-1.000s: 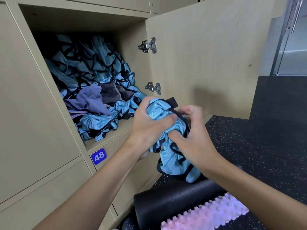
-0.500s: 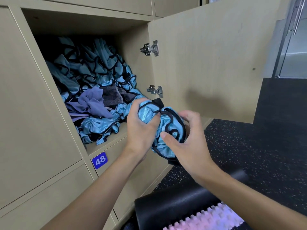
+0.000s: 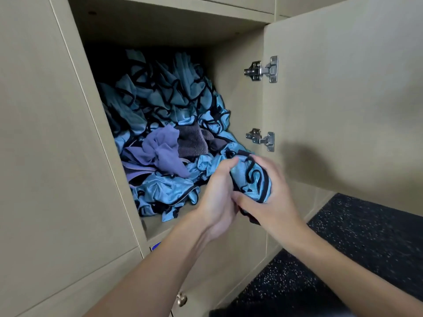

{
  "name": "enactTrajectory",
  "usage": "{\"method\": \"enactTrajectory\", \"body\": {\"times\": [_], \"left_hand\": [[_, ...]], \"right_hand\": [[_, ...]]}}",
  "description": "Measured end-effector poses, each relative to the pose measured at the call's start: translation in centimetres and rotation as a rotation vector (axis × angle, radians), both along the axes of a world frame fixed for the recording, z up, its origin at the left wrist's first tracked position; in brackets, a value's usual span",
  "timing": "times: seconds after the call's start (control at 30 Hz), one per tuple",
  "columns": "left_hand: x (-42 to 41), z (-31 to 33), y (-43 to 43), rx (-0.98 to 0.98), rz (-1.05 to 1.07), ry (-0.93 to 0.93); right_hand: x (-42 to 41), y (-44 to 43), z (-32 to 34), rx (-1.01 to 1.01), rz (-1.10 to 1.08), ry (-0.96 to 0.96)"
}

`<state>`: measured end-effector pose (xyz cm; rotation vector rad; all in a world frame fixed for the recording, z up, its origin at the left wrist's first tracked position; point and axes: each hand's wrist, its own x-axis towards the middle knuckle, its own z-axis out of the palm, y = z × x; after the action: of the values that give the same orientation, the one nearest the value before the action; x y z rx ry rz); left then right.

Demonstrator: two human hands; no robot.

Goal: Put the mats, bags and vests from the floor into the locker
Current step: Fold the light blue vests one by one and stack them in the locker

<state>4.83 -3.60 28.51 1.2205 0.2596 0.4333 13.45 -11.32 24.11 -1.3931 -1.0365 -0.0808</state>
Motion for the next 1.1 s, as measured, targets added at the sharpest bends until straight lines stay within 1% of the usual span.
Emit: {"method": "enactTrajectory", "body": {"times": [0.13,0.2,0.27,0.3,0.33,0.37,0.4,0.43,0.47,0.5,0.53,0.57,0.6,0.7,0.87,1.0,1.1], "left_hand": [[1.1,1.0,4.4,0.112,0.051,0.000],[1.3,1.0,6.9,0.199,0.186,0.018],[1.2,0.7,9.1,0.327,0.428,0.066],[1.0,0.3,10.2,0.421,0.571,0.129],[0.7,-0.2,11.3,0.558,0.718,0.245],[0.3,-0.8,12.3,0.739,0.844,0.426],[0.0,-1.4,13.1,0.901,0.909,0.616],[-0.2,-2.0,13.9,1.001,0.917,0.773],[-0.3,-2.4,14.5,1.044,0.899,0.877],[-0.3,-3.1,15.1,1.072,0.879,0.944],[-0.4,-3.6,15.3,1.118,0.865,1.000],[-0.4,-4.0,15.6,1.171,0.849,1.049],[-0.4,-4.3,15.8,1.216,0.841,1.079],[-0.4,-4.7,16.1,1.236,0.850,1.087],[-0.6,-4.7,16.4,1.253,0.862,1.058],[-0.9,-4.8,16.4,1.287,0.871,1.027],[-1.1,-4.5,16.2,1.287,0.875,1.000]], "right_hand": [[1.5,5.5,1.7,0.136,-0.011,0.010],[2.2,8.2,2.7,0.169,-0.020,0.014],[2.8,10.8,3.6,0.177,0.006,0.025],[3.0,12.1,4.0,0.185,0.019,0.016],[3.2,13.5,4.4,0.192,0.031,0.005],[3.2,14.9,4.8,0.196,0.044,-0.006],[3.3,16.4,5.2,0.177,0.073,-0.016],[3.7,18.0,5.2,0.098,0.089,-0.076],[4.2,19.6,5.0,-0.089,0.074,-0.231],[4.8,21.0,4.4,-0.374,0.038,-0.437],[5.6,22.2,3.6,-0.641,0.018,-0.600],[6.2,23.0,2.9,-0.797,0.025,-0.665],[6.7,23.5,2.4,-0.845,0.048,-0.654],[7.2,24.2,1.9,-0.772,0.100,-0.560],[7.7,23.4,2.5,-0.747,0.079,-0.600],[8.0,22.0,2.3,-0.746,0.100,-0.535],[8.1,21.1,2.2,-0.754,0.067,-0.555]]}}
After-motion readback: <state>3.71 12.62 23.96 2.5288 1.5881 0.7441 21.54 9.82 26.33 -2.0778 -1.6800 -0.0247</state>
